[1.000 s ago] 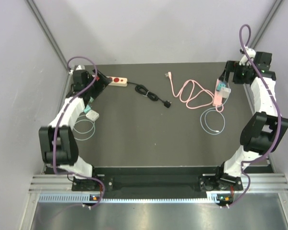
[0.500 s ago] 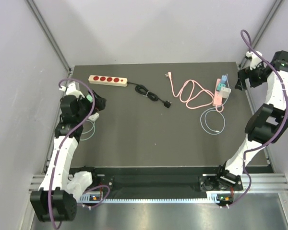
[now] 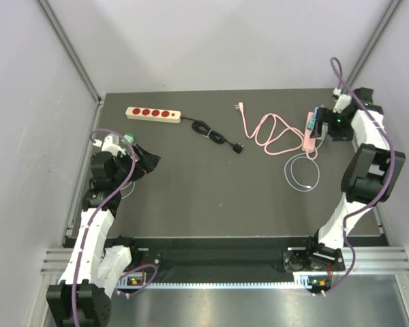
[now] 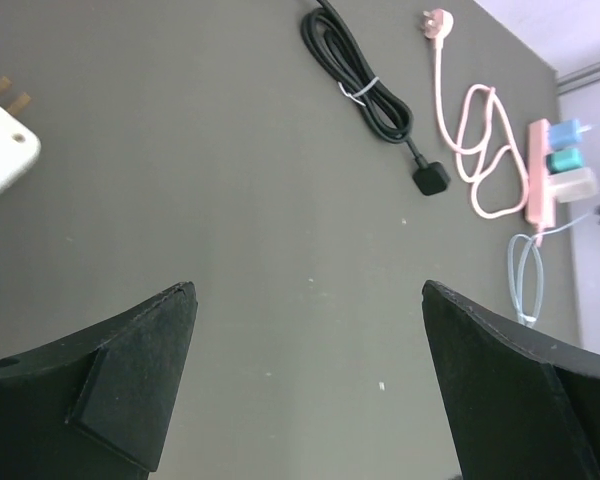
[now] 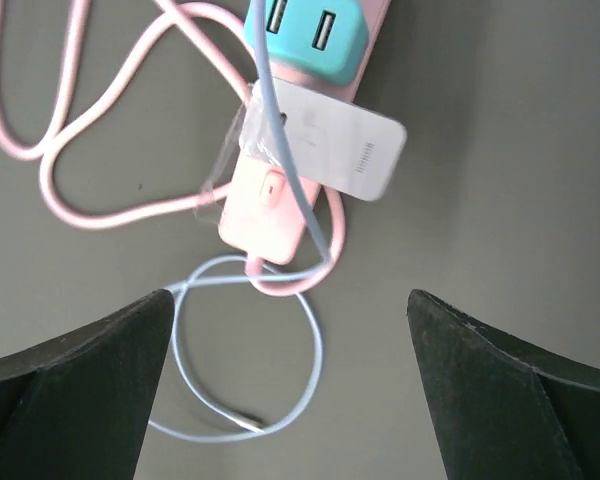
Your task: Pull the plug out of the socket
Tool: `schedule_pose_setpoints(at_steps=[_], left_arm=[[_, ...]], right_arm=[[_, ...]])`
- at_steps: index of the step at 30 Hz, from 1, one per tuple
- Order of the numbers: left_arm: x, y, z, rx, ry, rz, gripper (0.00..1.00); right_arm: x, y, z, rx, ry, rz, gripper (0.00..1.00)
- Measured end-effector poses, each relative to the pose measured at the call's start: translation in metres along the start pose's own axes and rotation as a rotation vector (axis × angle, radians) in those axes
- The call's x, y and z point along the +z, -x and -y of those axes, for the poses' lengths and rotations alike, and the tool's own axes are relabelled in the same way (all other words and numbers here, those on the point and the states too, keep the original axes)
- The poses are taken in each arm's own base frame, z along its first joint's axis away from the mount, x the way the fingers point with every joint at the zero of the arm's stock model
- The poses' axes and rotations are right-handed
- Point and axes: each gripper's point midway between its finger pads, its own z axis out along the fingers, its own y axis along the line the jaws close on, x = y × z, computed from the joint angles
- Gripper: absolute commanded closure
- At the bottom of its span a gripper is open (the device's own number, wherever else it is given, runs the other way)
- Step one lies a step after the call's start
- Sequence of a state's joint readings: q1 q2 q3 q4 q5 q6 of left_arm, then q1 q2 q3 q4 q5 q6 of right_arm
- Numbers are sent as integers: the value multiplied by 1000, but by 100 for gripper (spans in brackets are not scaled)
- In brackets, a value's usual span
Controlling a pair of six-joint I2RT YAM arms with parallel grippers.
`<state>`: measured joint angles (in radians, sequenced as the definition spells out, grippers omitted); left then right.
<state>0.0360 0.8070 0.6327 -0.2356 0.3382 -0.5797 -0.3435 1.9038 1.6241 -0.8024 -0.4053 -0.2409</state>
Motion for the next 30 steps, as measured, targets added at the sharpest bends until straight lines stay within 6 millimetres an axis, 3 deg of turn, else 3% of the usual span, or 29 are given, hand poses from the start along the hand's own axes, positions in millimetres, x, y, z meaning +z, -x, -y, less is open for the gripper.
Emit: schedule_pose_setpoints(at_steps=[6,13,21,30], left_arm=[[1,-11,2,-77,-21,-26,1],[-1,-15,4,-114,-35,-33,1],[-4,-17,5,-141,-39,-26,1],[-4,-18,6,-158,-39,-27,1]], right_arm=[[18,16,-21,129,-206,16,0],[21,42,5,238,-381,99,2],[39,34,15,269,-434,68,8],[53,28,18,285,-423,41,25]])
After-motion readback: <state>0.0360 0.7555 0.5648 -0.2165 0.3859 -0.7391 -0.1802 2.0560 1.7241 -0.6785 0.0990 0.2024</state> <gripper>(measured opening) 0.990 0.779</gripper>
